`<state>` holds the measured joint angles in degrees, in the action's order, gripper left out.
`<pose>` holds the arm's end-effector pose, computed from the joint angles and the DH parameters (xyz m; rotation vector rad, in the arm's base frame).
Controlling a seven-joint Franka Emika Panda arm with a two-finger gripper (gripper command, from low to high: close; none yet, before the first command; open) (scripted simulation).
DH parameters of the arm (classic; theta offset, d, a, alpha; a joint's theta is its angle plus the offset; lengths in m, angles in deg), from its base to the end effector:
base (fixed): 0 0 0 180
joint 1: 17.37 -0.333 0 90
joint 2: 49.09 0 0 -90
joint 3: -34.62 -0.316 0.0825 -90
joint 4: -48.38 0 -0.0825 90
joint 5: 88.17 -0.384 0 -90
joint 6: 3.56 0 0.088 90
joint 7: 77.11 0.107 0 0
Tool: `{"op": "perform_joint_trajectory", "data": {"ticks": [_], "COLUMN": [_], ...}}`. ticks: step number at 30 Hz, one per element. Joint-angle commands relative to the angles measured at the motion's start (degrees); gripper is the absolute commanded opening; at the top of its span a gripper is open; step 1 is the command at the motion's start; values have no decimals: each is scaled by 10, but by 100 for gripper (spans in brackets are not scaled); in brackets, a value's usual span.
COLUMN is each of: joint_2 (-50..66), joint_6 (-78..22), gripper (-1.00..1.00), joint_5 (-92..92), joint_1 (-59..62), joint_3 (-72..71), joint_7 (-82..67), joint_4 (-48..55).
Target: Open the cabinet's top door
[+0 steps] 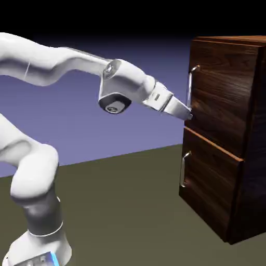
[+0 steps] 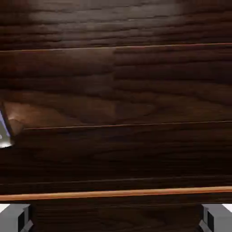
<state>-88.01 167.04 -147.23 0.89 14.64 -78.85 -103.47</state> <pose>0.3810 -0.0318 0.5399 -2.2222 0.9806 -1.2750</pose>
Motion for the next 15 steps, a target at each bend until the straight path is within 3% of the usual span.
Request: {"op": "perform_joint_trajectory", "data": {"ticks": [1, 15], "joint_2": [-3, -40], "joint_6": [-1, -22], "gripper": [0, 0], "joint_5": [-25, -374], "joint_1": [8, 120], "joint_3": [-8, -126], "joint_7": [-19, -280], "joint_4": [4, 58]}}
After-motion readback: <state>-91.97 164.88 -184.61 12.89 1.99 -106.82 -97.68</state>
